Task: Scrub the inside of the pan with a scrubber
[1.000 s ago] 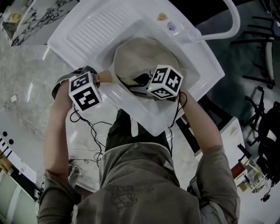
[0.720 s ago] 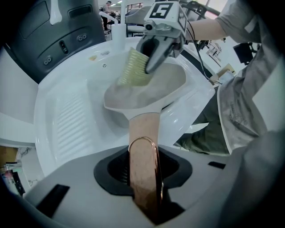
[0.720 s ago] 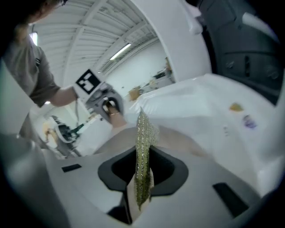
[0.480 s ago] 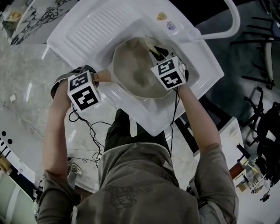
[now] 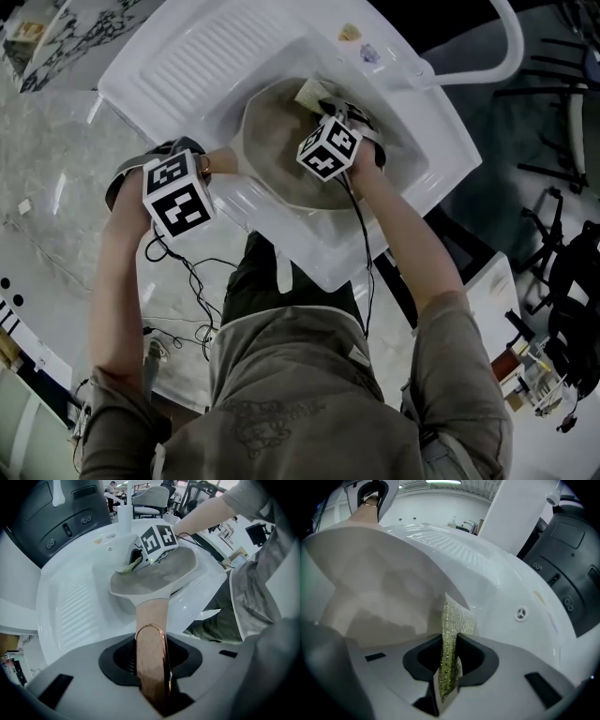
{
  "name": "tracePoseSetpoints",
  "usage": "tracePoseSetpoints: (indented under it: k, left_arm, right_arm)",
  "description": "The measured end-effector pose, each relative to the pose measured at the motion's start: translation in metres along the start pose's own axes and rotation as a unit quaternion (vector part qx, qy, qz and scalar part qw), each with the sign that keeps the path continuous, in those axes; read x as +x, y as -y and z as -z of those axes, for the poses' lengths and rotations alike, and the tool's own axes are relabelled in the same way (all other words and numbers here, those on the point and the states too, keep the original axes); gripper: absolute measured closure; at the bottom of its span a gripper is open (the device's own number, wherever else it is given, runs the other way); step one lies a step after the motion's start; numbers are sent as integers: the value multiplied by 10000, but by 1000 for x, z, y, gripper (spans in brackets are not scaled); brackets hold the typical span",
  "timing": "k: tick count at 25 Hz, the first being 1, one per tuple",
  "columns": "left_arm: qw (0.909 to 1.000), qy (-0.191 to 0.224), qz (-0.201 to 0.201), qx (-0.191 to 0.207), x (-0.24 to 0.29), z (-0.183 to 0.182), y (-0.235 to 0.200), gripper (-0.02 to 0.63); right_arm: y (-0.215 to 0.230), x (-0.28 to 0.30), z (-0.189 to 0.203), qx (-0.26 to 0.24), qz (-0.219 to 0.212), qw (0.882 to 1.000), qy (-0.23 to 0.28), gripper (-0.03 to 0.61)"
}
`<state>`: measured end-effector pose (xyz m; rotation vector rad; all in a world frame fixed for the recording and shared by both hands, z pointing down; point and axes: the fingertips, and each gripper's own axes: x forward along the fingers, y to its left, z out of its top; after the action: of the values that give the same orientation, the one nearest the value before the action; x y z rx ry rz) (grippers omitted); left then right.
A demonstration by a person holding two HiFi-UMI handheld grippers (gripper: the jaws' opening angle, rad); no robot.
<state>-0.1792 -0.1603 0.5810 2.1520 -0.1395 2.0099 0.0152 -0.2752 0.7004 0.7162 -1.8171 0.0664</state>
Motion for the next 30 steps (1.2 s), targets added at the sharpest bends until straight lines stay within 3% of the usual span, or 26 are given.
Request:
tracePoseSetpoints:
  k: [2, 5, 10, 13, 17, 20, 26, 30]
  left_arm:
    - [10000, 5, 13, -2, 0, 0, 1, 483]
    - [10000, 16, 47, -17, 0, 1, 0, 483]
    - [9999, 37, 94, -57, 0, -1, 3, 483]
    - [9999, 47, 89, -73, 0, -1, 3, 483]
    - [9999, 36, 91, -84, 0, -1, 4, 483]
    - [9999, 39, 71, -68, 0, -1, 4, 483]
    - [10000, 35, 61, -69, 1, -1, 4, 483]
    - [9999, 33, 60, -75, 1, 0, 3, 483]
  right_arm:
    - [-21, 5, 5, 316, -605, 9976, -130, 495]
    - [-61, 0, 8, 746, -1605, 9837, -326, 492]
    - [-79, -17, 10, 714, -2043, 9756, -364, 491]
    - [-84, -32, 7, 800, -2532, 9630, -460, 491]
    - [-97, -55, 6, 523, -3106, 9476, -535, 491]
    - [-115, -79, 11, 249, -3670, 9271, -726, 491]
    - [-147, -129, 9, 99, -4868, 8683, -951, 491]
    - [-149, -141, 5, 163, -5051, 8578, -933, 495]
